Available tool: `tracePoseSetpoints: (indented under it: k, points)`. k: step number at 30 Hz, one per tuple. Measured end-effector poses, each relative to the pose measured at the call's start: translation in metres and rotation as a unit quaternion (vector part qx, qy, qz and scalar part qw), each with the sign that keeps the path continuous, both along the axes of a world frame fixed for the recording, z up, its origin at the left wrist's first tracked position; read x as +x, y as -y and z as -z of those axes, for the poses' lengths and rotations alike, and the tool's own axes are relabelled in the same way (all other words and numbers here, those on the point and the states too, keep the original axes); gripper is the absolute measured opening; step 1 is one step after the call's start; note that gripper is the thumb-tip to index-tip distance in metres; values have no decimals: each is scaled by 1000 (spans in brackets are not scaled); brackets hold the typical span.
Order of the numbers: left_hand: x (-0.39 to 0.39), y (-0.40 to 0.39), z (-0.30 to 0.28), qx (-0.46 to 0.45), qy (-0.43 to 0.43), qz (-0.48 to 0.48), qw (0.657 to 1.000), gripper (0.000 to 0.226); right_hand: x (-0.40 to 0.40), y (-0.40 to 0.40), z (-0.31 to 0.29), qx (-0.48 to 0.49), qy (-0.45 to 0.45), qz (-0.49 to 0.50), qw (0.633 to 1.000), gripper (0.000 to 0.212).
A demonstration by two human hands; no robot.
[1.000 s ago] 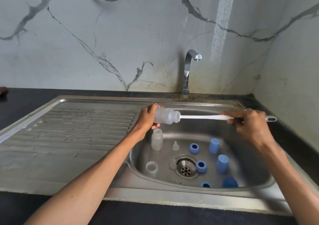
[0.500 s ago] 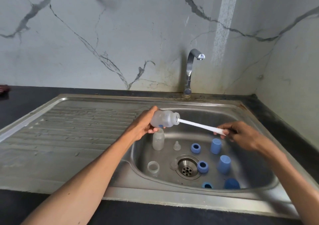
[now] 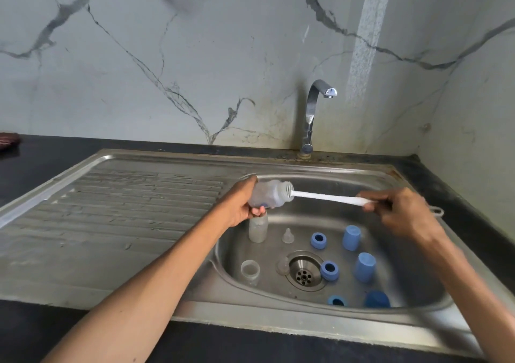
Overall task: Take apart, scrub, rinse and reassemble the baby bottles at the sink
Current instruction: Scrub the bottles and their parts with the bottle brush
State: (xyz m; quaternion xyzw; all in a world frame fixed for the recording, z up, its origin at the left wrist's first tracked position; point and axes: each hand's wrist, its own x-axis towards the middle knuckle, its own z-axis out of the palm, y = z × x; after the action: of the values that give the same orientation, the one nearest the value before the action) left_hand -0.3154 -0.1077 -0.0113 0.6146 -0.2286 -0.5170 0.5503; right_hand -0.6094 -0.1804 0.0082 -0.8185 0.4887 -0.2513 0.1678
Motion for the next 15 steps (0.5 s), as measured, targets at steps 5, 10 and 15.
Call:
tracePoseSetpoints:
  k: [5,10,15]
  points:
    - [12,-8,-2,97,24,135,986,45,-2,-2,0,-21,15,-10,1000,31]
    - [5,-6,-1,-73,74,-14,995,36,3,-4,3,147,-21,-101,984,23]
    - [7,-3,-5,-64,94,-49,992,38,7,-2,5,60,-4,-59,996,22]
